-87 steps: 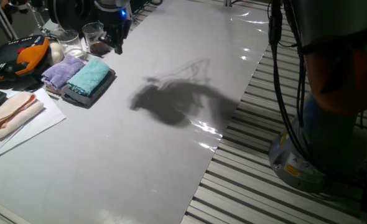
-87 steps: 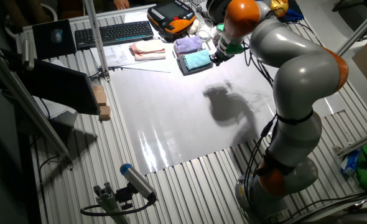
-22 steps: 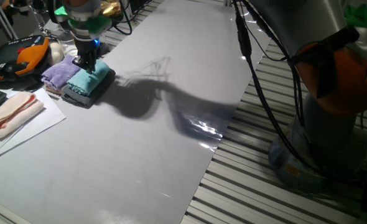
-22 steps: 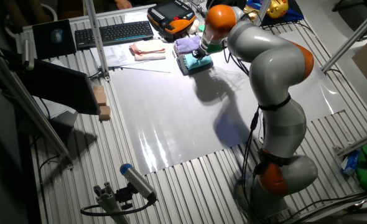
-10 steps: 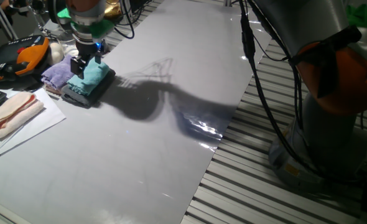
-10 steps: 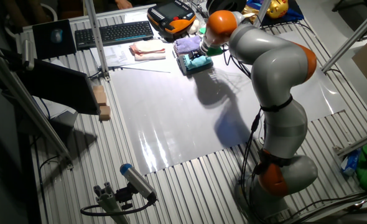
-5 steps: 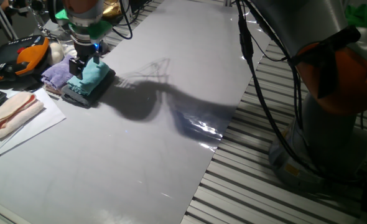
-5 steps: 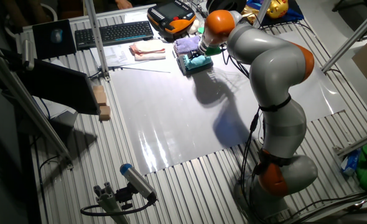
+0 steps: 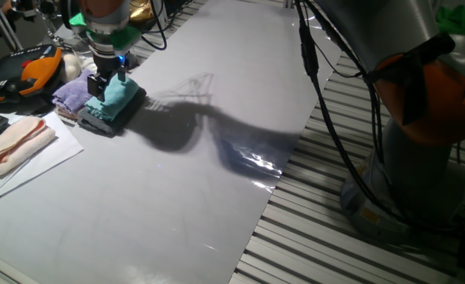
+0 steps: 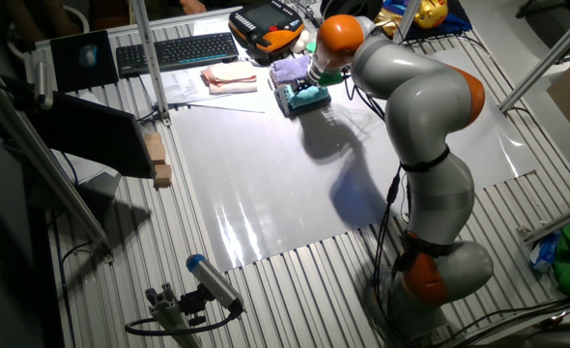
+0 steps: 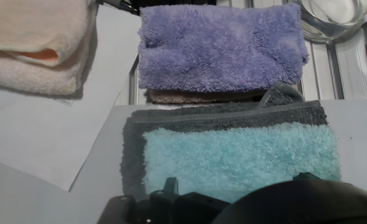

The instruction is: Clean the table with a cloth

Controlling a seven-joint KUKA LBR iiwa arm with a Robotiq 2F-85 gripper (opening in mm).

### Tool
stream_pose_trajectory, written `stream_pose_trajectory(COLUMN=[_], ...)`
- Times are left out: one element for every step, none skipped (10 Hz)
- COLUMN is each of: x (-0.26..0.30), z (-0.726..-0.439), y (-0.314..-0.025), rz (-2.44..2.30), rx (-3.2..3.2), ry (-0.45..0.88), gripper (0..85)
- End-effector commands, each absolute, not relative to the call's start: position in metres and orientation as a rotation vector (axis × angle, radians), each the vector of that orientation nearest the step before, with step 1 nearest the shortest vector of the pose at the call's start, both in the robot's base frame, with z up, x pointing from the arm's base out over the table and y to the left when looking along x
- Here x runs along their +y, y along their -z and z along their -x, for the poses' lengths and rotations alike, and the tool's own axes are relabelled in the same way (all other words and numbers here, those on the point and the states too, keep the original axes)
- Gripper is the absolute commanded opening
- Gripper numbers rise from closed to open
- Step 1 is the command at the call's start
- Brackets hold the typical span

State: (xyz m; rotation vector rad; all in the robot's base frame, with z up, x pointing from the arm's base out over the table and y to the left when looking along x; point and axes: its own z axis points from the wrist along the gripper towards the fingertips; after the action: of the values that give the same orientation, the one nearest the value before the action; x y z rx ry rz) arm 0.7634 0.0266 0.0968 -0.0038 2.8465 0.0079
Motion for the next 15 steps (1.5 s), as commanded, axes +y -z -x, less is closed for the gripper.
stream_pose_trajectory(x=[0.027,0.027,0.027,0.028,0.027,0.028,0.03,0.029,0.03,0.032,0.033,0.033,0.033,0.031,0.03], z=[-0.764,-0.764,-0.764,-0.766,-0.766,-0.768,-0.77,-0.771,-0.771,-0.771,-0.772,-0.773,-0.773,-0.773,-0.773], y=[-0.097,-0.098,-0.098,-0.098,-0.098,-0.1,-0.102,-0.103,-0.102,-0.101,-0.098,-0.094,-0.094,-0.094,-0.093], rz=[-0.004,-0.008,-0.019,-0.022,-0.023,-0.025,-0.028,-0.028,-0.033,-0.036,-0.038,-0.043,-0.044,-0.041,-0.04], rx=[2.847,2.848,2.85,2.85,2.853,2.853,2.857,2.863,2.863,2.864,2.866,2.866,2.866,2.866,2.866], ry=[-0.004,-0.002,-0.004,0.004,-0.002,0.0,0.008,0.012,0.037,0.046,0.033,0.01,0.006,0.006,0.002], gripper=[85.0,85.0,85.0,85.0,85.0,85.0,85.0,85.0,85.0,85.0,85.0,85.0,85.0,85.0,85.0])
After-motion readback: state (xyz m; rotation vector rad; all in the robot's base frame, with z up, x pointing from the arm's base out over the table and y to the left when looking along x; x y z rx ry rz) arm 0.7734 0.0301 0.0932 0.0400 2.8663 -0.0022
